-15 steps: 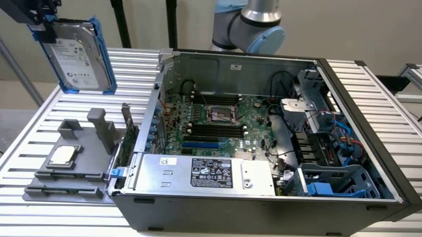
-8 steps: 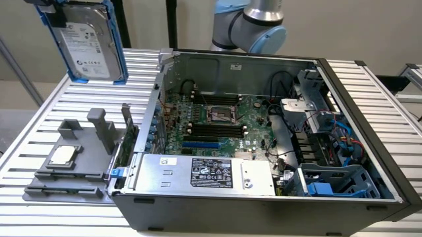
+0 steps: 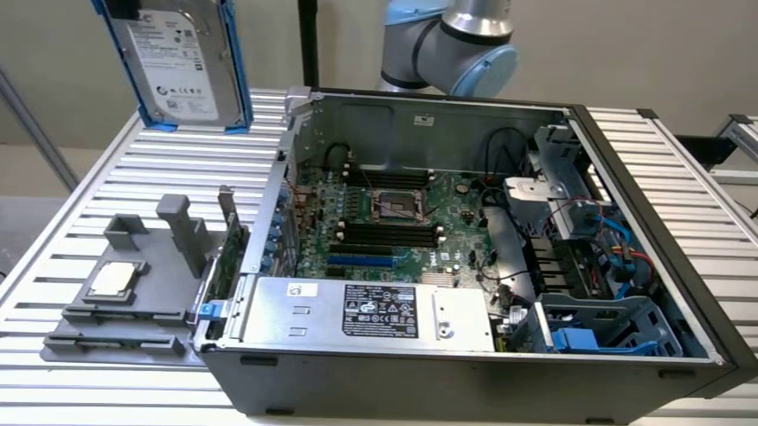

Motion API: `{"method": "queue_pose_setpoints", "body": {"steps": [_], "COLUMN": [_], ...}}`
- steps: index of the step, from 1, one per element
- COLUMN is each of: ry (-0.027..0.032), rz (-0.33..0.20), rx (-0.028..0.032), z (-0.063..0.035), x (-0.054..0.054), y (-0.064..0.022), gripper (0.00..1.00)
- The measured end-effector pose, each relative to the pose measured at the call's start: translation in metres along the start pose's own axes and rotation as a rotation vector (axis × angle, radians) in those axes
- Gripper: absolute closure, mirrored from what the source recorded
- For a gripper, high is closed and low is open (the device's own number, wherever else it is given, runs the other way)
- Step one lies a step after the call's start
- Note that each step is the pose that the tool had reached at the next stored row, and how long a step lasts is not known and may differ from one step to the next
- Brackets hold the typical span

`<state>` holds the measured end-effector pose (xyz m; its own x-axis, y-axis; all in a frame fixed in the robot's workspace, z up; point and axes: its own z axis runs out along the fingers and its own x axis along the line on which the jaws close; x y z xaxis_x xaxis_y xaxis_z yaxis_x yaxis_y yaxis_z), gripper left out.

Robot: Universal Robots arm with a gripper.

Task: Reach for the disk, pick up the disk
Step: 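Pick up the disk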

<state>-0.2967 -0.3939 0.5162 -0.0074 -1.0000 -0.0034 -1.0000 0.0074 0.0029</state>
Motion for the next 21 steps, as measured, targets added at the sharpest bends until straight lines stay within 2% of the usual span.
{"method": "queue_pose_setpoints", "body": {"steps": [4,12,18,21], "ry": [-0.0006,-0.0038,-0.0059,-0.0089], "rz": [-0.002,-0.005,-0.005,-0.005], "rx": [-0.0001,-0.0001,-0.0002,-0.0001], "z": [-0.0046,-0.0051,-0.0059,-0.0059], "x": [0.003,0.007,0.016,0.021], "y": [-0.0150,-0.0473,-0.0695,-0.0827], "gripper": [0.67,0.67,0.67,0.67]}}
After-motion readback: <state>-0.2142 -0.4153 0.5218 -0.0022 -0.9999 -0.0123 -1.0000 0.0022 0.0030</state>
